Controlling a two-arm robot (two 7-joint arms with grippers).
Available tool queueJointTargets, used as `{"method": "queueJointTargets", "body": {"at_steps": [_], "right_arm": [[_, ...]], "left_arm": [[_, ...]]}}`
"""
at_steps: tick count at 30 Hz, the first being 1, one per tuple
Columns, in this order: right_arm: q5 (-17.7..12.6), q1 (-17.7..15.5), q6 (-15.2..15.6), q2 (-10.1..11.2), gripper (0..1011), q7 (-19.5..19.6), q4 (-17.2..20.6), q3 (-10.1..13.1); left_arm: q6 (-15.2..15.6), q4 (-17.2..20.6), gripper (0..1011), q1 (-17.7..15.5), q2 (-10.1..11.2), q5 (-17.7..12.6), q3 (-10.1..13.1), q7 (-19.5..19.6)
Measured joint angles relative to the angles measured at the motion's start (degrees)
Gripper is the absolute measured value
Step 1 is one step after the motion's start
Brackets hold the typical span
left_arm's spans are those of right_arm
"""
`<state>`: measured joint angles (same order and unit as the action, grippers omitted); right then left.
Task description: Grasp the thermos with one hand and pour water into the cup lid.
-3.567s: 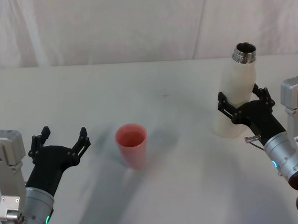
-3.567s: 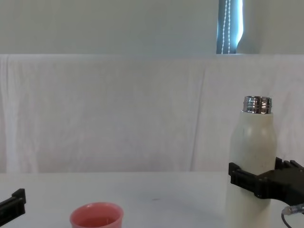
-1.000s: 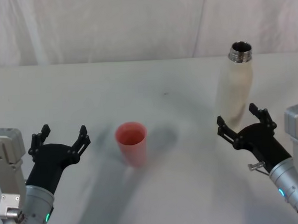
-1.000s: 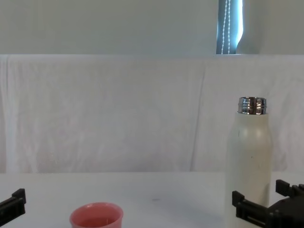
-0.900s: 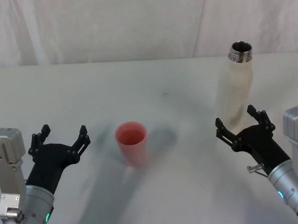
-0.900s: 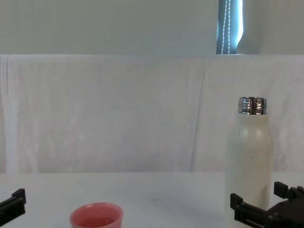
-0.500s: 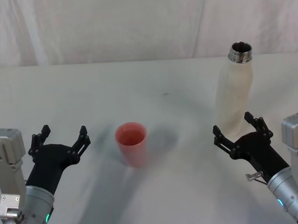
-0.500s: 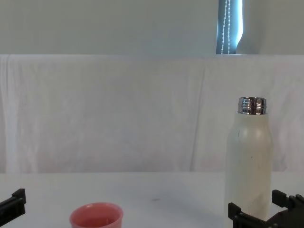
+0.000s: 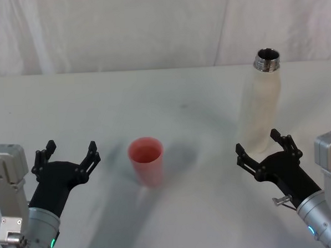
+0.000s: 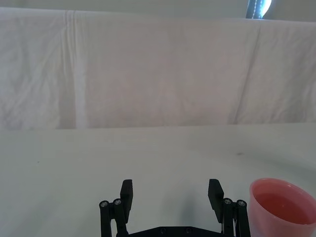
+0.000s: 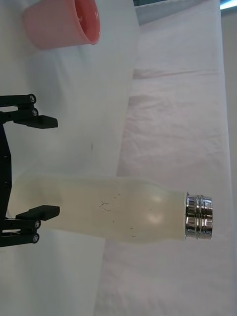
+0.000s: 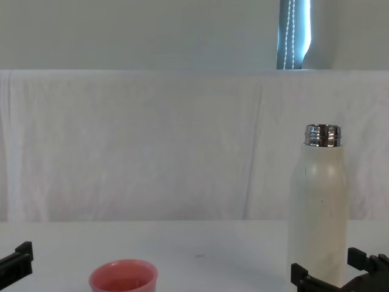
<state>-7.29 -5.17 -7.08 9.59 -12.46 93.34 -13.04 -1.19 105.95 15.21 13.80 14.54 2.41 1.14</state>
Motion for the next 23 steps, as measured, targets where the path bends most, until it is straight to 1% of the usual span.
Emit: {"method": "queueJointTargets", "body": {"at_steps": [23], "right_arm": [[0.21,0.12,0.01,-0.04,1001,0.09,-0.04,0.0]], "left_arm": [[0.0,0.0,1001,0.0,0.0,0.0,0.0,0.0]]}}
